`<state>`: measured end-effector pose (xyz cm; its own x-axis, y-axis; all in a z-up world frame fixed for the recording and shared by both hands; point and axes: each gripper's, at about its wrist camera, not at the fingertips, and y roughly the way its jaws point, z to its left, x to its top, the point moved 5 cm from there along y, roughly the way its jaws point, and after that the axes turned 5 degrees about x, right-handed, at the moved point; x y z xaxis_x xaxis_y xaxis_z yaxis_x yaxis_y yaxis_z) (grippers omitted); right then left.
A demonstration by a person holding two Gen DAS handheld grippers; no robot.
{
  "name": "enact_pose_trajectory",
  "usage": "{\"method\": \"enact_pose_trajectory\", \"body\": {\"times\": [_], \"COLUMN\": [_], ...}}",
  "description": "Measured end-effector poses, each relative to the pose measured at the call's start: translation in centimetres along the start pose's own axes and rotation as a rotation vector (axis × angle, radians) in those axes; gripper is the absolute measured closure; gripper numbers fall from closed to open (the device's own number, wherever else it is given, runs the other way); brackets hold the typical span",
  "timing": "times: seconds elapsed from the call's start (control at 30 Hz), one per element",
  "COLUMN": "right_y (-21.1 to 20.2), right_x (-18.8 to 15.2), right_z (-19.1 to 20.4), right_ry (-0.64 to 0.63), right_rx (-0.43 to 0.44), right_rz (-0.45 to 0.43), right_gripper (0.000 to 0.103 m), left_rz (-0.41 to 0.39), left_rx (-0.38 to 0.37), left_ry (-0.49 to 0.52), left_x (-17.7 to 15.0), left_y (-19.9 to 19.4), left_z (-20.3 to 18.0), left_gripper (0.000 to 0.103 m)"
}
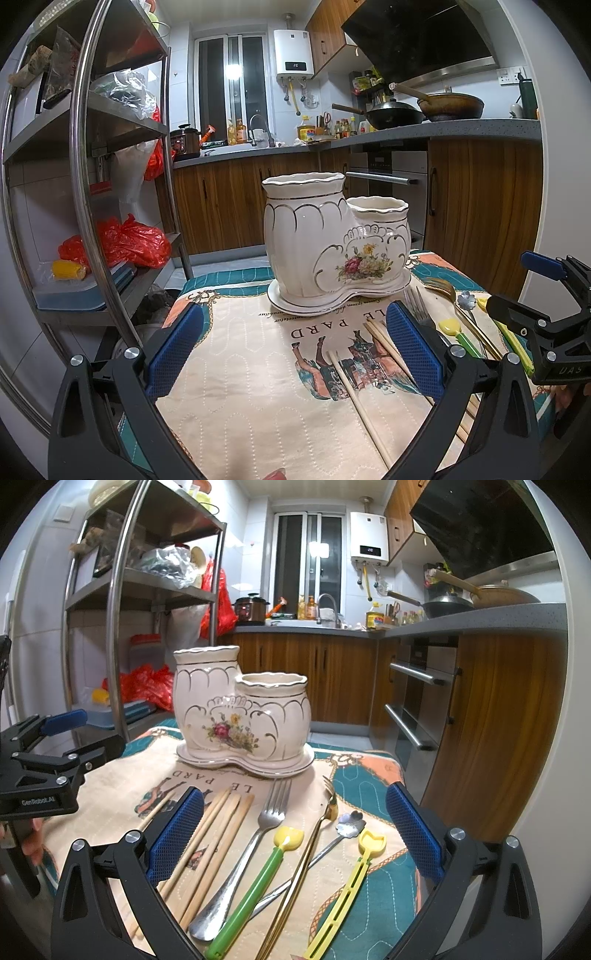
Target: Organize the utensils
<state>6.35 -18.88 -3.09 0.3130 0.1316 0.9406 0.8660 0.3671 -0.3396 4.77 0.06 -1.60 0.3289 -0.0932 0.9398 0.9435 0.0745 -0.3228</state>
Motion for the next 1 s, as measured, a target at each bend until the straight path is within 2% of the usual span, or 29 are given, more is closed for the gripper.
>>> {"method": "enact_pose_trajectory", "body": {"times": [0.73,0.9,1.0], "right_y": [0.0,0.0,-0.2], "right_x": [0.1,-0.2,-0.1], "right_z": [0.0,-1.1,-2.8], "right_ry": [-0.002,0.035,0.079], "right_rx": [-0.002,-0.050,-0.089], "right_rz": [0.001,0.017,0.044], "right_gripper": [0.005,0.005,0.005], "left_rz": [0.017,0.043,0.077], "left_rx": [0.003,-0.013,0.038], "left_ry": [0.011,0.035,0.066], "left_x": [-0.2,-0.5,-0.8], "left_y": [0.2,0.4,0.9], "left_z": [0.2,-0.2,-0.3], "left_gripper": [0.005,0.005,0.005]}}
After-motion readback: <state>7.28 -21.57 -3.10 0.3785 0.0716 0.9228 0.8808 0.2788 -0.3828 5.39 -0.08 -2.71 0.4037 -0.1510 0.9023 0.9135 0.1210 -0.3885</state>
